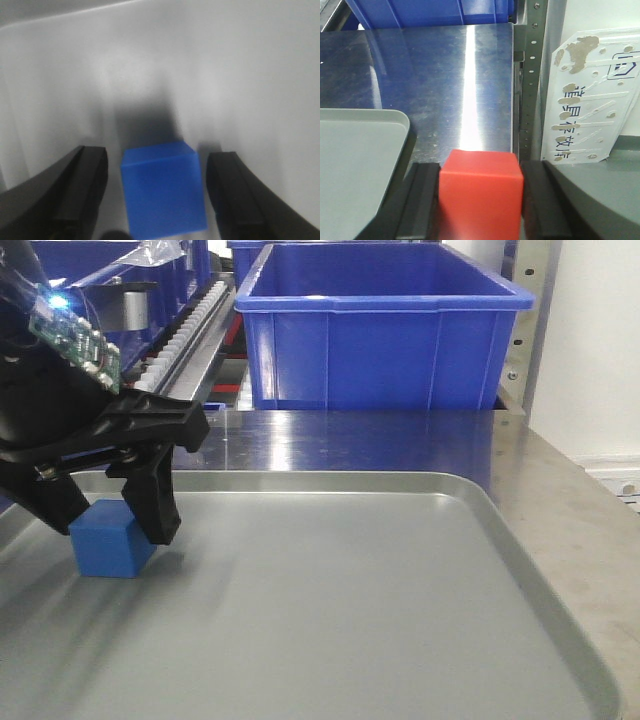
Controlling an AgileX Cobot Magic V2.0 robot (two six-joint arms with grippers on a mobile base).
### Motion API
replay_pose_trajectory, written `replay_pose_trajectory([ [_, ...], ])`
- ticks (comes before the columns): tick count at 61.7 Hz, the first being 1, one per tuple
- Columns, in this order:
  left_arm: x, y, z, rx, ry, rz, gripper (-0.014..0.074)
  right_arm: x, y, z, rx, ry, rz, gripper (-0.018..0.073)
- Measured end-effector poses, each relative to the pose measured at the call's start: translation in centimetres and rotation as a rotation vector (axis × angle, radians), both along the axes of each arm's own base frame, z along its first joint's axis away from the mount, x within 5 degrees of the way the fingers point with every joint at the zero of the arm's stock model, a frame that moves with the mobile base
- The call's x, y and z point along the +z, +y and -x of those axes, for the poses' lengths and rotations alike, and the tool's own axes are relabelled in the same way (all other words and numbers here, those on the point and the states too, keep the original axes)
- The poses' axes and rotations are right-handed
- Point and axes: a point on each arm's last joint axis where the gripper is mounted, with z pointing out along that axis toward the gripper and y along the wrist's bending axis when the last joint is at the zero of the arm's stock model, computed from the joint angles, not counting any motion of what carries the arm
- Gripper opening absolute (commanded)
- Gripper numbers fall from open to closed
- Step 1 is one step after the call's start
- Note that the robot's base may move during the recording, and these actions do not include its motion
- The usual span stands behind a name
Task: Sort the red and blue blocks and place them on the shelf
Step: 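Close the left gripper on the blue cube, then lift the blue cube off the tray with the left gripper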
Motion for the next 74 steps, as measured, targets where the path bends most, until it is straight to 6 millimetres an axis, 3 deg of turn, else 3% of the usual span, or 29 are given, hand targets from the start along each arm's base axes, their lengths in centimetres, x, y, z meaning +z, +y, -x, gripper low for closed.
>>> replay_pose_trajectory([
  [11, 0.0, 0.0, 0.0, 0.000, 0.000, 0.000, 0.0465, 0.0, 0.0, 0.0, 0.000, 0.000, 0.000, 0.0049],
  [36, 0.0, 0.0, 0.1, 0.001, 0.006, -0.002, 0.0351, 0.0, 0.0, 0.0, 0.000, 0.000, 0.000, 0.0049],
  [53, 0.0, 0.0, 0.1, 0.001, 0.008, -0.003, 0.0116, 0.0, 0.0, 0.0, 0.000, 0.000, 0.000, 0.0049],
  [74, 1.0, 0.4, 0.3, -0.014, -0.028, -0.012, 0.0125, 0.0, 0.0, 0.0, 0.000, 0.000, 0.000, 0.0049],
])
